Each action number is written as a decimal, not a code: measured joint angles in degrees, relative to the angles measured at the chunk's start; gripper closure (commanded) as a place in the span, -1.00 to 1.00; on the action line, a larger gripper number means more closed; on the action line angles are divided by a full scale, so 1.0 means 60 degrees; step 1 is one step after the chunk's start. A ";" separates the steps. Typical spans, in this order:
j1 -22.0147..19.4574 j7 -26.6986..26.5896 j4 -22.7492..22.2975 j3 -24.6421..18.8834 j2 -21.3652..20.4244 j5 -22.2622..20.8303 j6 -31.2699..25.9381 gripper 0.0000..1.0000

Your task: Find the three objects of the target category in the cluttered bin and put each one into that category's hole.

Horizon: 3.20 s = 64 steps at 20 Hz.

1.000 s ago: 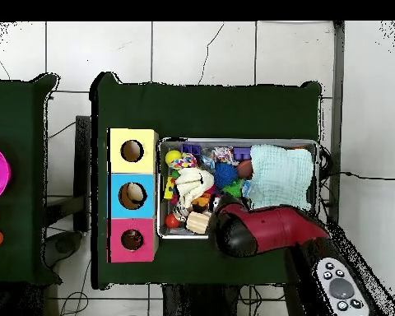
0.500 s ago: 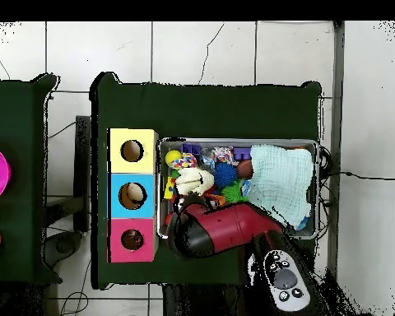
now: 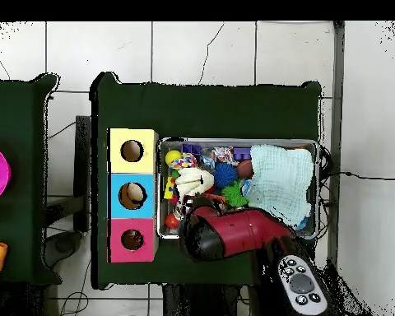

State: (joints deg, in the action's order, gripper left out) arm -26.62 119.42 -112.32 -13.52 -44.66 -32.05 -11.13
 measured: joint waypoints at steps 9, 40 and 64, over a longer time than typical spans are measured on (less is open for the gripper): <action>-0.2489 0.0000 -0.0527 -0.0874 -0.0599 0.0207 -0.0394 1.00; -0.5743 -0.0274 -0.0079 -0.3951 0.0223 -0.1042 -0.1879 1.00; -0.5849 -0.0729 -0.0215 -0.4540 -0.0305 -0.1708 -0.2292 -1.00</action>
State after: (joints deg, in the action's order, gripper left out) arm -61.71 115.05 -113.61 -40.76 -46.49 -42.29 -24.89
